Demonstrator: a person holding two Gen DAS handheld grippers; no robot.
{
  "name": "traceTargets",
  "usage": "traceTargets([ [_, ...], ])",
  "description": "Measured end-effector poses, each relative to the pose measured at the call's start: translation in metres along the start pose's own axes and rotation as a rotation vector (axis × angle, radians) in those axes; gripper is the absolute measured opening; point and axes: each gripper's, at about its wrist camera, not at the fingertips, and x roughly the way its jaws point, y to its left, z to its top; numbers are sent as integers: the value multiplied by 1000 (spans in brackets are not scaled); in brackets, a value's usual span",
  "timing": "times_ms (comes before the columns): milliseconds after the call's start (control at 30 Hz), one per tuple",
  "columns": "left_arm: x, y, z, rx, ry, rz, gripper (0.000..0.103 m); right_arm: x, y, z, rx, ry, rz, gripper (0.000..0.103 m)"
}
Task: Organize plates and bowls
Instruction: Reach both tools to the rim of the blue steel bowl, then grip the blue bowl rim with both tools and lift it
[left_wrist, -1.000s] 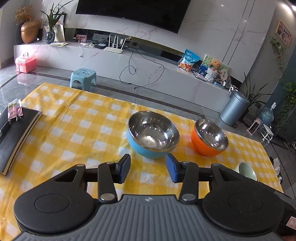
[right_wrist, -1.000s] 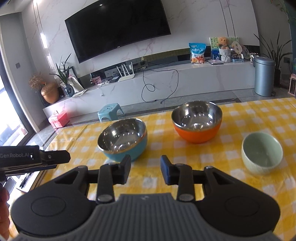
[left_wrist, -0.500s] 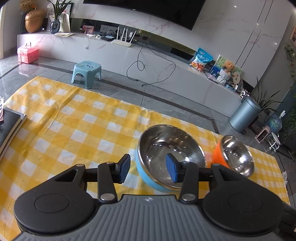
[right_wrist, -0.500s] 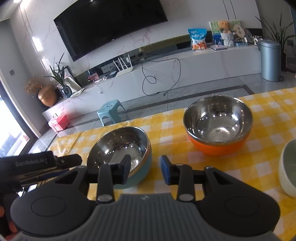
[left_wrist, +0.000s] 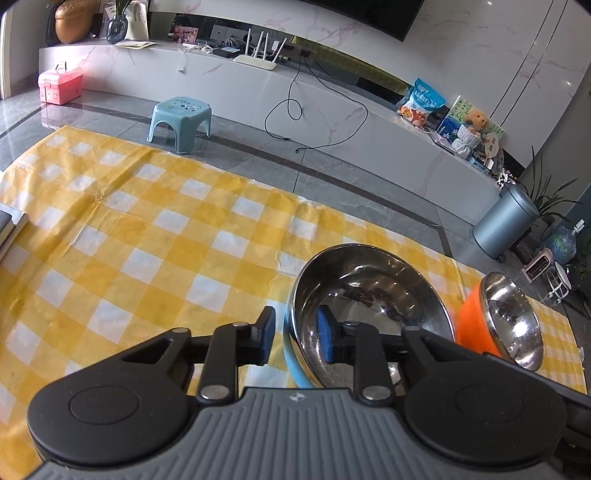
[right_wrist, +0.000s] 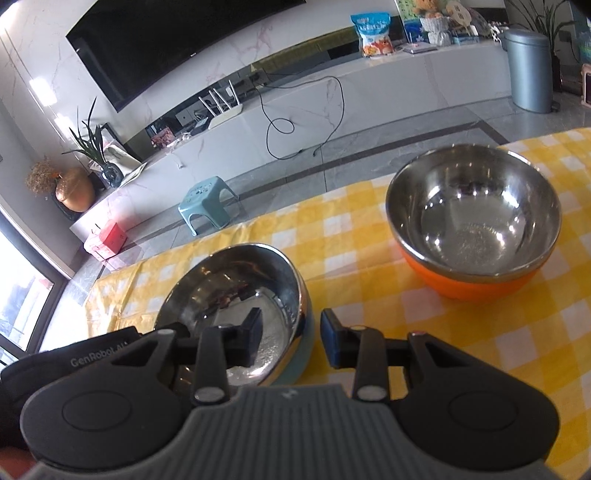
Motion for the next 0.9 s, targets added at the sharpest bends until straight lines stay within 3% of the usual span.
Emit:
traceTargets([
  [167, 1, -2, 1, 7, 8, 14, 12, 3, 3, -2, 3, -3, -19, 23],
  [233, 0, -2, 0, 0, 8, 18, 11, 3, 1, -2, 7, -6, -30, 14],
  [533, -32, -8, -7, 9, -10, 33, 11, -18, 3, -2, 5, -8, -15, 12],
  [900, -114, -16, -40, -24, -41, 20, 11, -104, 5, -31, 8, -15, 30, 12],
])
